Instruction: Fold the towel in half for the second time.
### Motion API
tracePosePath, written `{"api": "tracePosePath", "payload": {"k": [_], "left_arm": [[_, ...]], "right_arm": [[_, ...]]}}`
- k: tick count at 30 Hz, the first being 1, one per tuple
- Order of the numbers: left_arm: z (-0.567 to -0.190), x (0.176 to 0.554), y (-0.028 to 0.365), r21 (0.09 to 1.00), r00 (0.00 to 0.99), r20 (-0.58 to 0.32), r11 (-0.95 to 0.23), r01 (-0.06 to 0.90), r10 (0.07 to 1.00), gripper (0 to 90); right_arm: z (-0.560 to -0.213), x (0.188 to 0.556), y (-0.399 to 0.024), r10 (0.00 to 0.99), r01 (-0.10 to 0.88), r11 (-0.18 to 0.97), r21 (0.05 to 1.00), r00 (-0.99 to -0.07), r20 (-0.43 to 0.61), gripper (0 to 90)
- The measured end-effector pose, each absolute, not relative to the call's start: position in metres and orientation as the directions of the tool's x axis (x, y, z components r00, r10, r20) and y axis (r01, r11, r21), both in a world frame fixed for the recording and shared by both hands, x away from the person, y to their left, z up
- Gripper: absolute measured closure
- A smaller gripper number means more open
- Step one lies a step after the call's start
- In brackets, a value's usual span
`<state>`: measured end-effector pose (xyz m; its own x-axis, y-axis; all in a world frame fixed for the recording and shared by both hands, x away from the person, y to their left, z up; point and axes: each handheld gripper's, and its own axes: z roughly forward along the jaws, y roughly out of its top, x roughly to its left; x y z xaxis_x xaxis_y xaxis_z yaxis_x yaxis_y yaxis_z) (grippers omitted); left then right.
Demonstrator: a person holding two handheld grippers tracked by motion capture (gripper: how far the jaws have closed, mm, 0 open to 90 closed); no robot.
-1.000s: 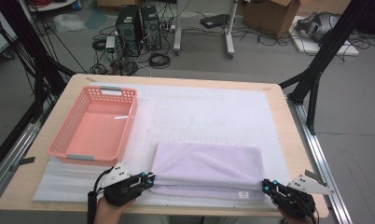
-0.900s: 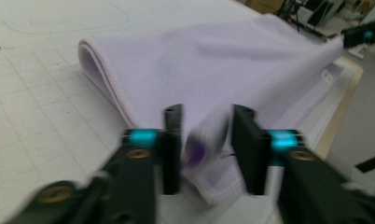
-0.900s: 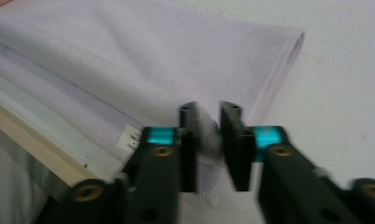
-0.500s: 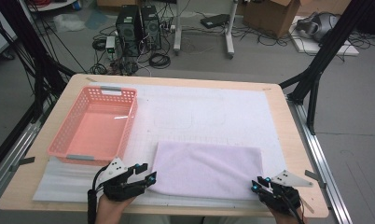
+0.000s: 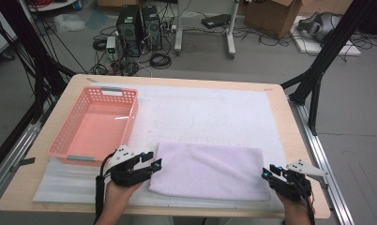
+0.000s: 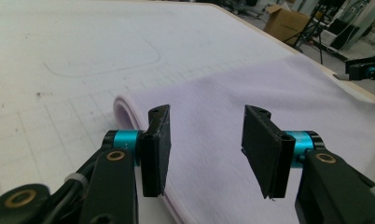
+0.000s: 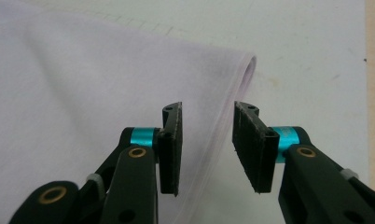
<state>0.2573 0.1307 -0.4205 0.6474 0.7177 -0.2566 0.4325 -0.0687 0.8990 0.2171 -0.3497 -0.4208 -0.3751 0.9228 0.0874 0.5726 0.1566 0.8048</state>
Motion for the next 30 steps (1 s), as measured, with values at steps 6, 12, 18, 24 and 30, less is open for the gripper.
{"api": "tracePosePath", "payload": {"k": [6,12,18,24,30], "left_arm": [[-0.421,0.295,0.117,0.871,0.610,-0.232,-0.117,0.478,0.758,49.3],[-0.442,0.327,0.108,0.823,0.526,-0.214,-0.139,0.551,0.823,48.3],[-0.453,0.342,0.107,0.783,0.500,-0.270,-0.115,0.612,0.823,65.0],[-0.450,0.333,0.109,0.817,0.434,-0.246,-0.056,0.574,0.867,83.8],[-0.451,0.329,0.110,0.834,0.432,-0.241,-0.041,0.549,0.869,79.8]], "right_arm": [[-0.420,0.249,-0.349,0.923,0.576,0.168,0.800,-0.377,0.078,56.5],[-0.428,0.288,-0.341,0.925,0.606,0.204,0.769,-0.376,0.051,51.5],[-0.442,0.316,-0.341,0.925,0.682,0.175,0.711,-0.361,0.118,64.5],[-0.439,0.315,-0.346,0.929,0.641,0.182,0.745,-0.361,0.084,82.6],[-0.438,0.313,-0.342,0.932,0.585,0.188,0.789,-0.360,0.045,73.9]]}}
